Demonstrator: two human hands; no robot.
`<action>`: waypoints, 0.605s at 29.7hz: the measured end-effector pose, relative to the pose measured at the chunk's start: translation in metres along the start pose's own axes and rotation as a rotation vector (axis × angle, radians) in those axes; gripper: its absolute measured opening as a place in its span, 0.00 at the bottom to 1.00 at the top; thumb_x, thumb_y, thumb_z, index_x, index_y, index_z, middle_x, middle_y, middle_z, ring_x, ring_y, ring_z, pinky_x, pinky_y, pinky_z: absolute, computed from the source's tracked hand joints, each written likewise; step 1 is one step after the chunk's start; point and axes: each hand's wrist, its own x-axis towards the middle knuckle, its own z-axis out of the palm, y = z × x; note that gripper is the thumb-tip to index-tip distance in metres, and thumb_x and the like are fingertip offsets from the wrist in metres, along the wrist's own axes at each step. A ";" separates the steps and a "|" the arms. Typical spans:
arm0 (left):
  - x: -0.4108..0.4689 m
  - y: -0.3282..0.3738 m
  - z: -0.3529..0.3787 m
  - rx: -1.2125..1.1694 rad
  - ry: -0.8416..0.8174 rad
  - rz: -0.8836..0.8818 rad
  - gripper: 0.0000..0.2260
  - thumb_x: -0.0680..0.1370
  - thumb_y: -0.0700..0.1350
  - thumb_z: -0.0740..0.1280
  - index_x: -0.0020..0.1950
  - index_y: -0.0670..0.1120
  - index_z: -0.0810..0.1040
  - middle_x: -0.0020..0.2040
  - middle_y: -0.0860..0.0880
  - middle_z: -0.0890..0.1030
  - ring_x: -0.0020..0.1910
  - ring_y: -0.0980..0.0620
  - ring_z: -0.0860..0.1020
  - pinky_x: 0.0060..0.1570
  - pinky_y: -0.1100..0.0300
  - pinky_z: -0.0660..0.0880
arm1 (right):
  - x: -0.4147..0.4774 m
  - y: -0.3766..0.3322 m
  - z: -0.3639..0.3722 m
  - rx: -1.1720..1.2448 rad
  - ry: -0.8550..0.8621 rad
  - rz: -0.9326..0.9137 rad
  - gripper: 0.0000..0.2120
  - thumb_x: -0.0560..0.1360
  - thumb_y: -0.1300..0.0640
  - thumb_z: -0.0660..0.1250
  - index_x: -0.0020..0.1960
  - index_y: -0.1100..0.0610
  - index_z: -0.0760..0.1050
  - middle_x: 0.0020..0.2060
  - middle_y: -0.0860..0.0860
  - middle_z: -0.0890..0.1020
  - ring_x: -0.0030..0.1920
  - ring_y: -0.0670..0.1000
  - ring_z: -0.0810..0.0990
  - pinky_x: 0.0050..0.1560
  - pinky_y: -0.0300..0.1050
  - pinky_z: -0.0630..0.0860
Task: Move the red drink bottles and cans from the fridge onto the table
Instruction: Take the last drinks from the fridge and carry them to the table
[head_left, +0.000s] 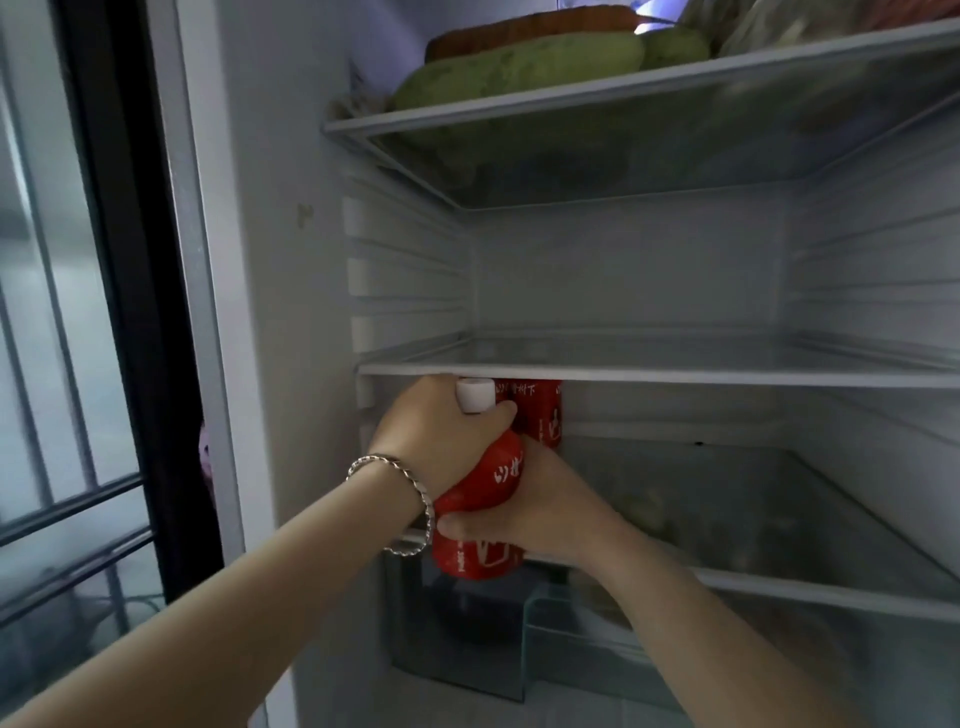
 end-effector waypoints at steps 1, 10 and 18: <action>-0.001 -0.001 -0.004 -0.006 -0.002 -0.004 0.13 0.71 0.57 0.70 0.43 0.48 0.79 0.39 0.51 0.82 0.40 0.52 0.81 0.44 0.53 0.80 | 0.000 -0.002 -0.011 -0.002 -0.138 0.011 0.29 0.64 0.59 0.78 0.60 0.44 0.70 0.53 0.41 0.80 0.56 0.40 0.77 0.63 0.43 0.73; -0.007 0.002 -0.018 0.145 0.030 0.024 0.15 0.72 0.55 0.69 0.31 0.51 0.69 0.33 0.54 0.77 0.33 0.57 0.75 0.28 0.64 0.67 | 0.101 0.053 -0.062 0.009 0.252 0.499 0.56 0.67 0.60 0.76 0.76 0.62 0.37 0.75 0.59 0.58 0.73 0.58 0.61 0.68 0.48 0.65; -0.014 0.000 -0.014 0.090 0.046 0.067 0.08 0.74 0.55 0.67 0.43 0.52 0.75 0.41 0.54 0.80 0.41 0.54 0.79 0.39 0.60 0.76 | 0.142 0.083 -0.046 0.172 0.521 0.354 0.52 0.55 0.46 0.81 0.72 0.58 0.61 0.68 0.58 0.67 0.69 0.59 0.67 0.68 0.57 0.68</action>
